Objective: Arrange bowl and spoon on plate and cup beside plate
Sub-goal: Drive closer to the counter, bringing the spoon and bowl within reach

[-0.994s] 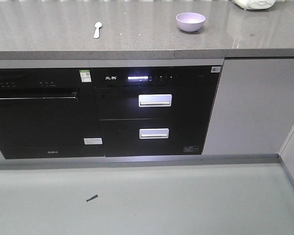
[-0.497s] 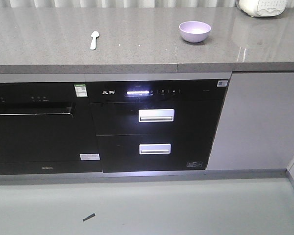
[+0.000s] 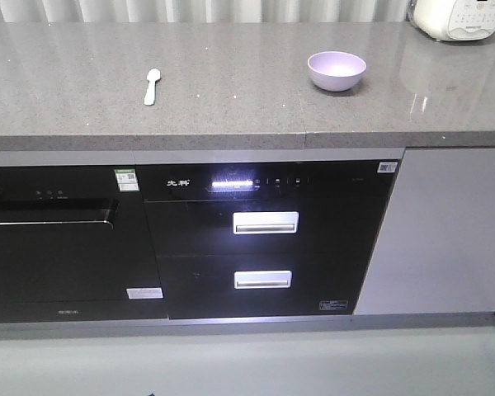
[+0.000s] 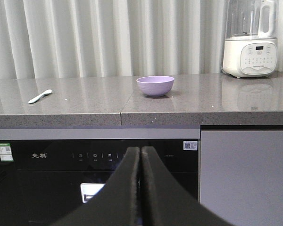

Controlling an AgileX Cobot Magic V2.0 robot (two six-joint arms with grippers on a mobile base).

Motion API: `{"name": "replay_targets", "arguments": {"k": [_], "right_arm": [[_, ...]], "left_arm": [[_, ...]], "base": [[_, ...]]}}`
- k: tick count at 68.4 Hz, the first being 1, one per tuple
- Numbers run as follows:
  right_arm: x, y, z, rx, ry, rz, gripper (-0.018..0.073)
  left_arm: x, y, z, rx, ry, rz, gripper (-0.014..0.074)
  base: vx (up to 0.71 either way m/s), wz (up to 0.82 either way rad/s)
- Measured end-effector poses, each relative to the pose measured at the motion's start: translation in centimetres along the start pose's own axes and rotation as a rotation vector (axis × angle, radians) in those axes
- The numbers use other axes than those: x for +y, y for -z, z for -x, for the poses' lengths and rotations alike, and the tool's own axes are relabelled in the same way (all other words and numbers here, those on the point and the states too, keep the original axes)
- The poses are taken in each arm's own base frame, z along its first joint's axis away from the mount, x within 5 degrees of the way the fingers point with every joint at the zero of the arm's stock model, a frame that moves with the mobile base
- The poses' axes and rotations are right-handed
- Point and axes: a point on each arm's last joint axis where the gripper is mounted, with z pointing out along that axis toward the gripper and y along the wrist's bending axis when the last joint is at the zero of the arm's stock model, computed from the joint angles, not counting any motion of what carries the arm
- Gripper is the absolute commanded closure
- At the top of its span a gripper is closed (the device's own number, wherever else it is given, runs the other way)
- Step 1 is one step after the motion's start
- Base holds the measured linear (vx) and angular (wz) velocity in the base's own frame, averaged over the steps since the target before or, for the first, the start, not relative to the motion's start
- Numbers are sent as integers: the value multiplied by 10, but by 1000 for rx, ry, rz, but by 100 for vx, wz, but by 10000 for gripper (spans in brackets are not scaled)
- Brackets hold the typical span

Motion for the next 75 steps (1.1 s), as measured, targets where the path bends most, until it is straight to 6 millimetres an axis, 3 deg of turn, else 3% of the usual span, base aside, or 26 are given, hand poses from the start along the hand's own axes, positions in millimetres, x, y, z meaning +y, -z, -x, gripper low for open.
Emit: {"name": "replay_targets", "arguments": {"k": [75], "right_arm": [[0,0,0,0,0,0,568]], "left_arm": [[0,0,0,0,0,0,603]], "base": [[20,0]]}}
